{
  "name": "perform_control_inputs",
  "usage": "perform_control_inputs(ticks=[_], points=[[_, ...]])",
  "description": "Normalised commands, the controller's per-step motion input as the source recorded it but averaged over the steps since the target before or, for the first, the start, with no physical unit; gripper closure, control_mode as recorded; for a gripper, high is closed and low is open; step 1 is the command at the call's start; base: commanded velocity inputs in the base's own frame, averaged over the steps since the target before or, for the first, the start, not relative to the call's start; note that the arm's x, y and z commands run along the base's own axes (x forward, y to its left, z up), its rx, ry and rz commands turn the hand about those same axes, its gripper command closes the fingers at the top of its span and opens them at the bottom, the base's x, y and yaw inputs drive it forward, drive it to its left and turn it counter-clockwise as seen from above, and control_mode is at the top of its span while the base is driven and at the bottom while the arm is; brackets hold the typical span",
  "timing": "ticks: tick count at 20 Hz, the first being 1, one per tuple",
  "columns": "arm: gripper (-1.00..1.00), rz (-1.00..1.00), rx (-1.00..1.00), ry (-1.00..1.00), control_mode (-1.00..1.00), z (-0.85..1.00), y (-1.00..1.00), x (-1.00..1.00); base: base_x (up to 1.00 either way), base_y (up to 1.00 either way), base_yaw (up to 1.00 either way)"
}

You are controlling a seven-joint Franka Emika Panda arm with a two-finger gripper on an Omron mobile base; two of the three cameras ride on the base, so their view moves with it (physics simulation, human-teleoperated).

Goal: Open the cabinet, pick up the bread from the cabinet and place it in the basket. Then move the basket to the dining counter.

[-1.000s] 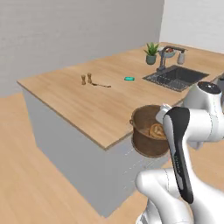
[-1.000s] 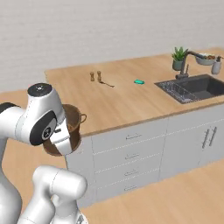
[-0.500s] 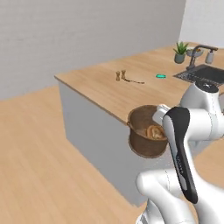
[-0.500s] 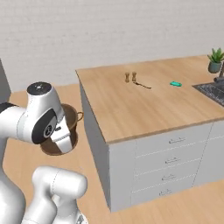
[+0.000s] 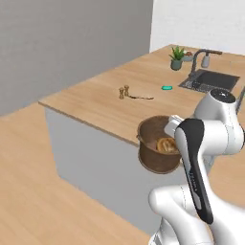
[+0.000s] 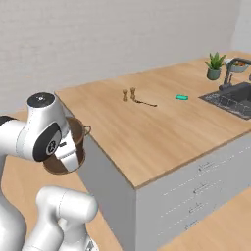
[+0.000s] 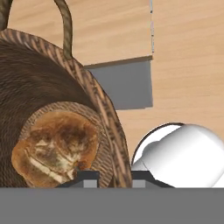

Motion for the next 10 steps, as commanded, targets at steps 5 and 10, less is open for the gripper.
perform_control_inputs(ticks=[5,10], points=[[1.0,0.0,0.0,0.0,1.0,0.0,0.0,0.0,0.03,0.36,-0.8],[1.0,0.0,0.0,0.0,1.0,0.0,0.0,0.0,0.0,0.35,-0.79]])
